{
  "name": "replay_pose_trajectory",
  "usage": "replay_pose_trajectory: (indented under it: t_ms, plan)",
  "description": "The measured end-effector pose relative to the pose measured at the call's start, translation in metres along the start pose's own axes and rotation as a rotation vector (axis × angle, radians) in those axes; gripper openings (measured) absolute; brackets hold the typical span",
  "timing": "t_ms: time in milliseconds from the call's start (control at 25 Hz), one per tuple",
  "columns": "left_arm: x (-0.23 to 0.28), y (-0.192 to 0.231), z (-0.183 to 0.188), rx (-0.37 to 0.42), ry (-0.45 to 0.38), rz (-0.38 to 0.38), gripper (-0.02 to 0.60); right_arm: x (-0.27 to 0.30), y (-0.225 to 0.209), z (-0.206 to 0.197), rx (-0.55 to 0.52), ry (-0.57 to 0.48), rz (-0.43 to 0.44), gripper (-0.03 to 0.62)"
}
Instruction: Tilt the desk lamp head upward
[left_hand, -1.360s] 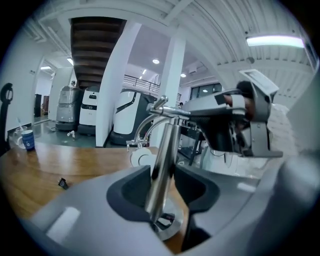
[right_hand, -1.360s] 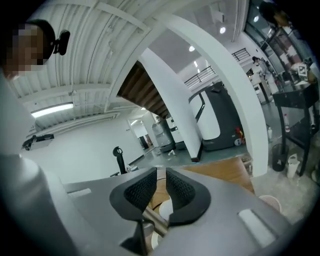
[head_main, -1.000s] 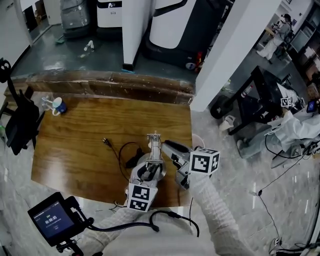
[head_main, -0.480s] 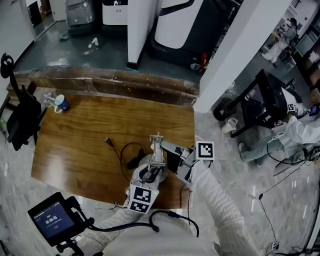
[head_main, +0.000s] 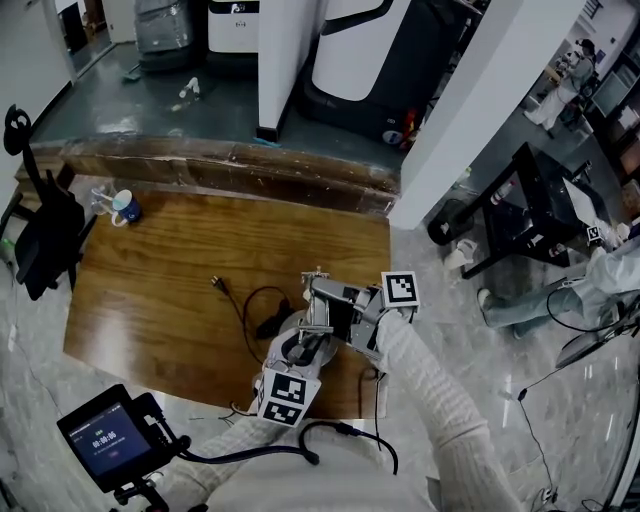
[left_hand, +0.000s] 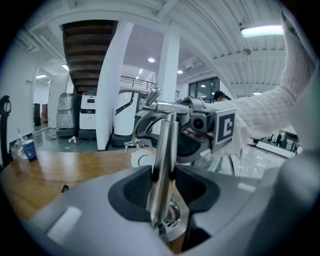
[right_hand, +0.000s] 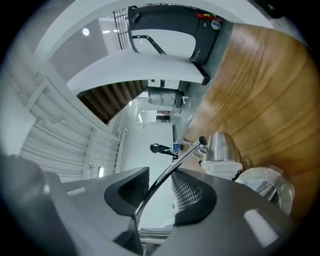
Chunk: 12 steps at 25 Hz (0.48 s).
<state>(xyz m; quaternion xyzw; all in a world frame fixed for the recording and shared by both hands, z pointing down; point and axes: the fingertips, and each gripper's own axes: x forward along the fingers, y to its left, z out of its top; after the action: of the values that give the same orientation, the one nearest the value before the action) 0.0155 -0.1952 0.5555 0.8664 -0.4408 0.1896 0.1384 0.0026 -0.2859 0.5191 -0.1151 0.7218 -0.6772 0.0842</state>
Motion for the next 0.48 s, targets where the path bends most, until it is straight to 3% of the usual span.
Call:
replay_pose_trajectory:
  t_ms: [200,480]
  plan:
    - [0.0008,0.0014,0.0013,-0.010,0.003,0.006,0.141,0.0020,0.0020,0.0008,-0.113,0.024,-0.049,0.146]
    - [0.0035,0.0030,0.0027,-0.033,0.008,0.008,0.141,0.0031,0.0076,0.0040,-0.193,0.006,-0.027,0.155]
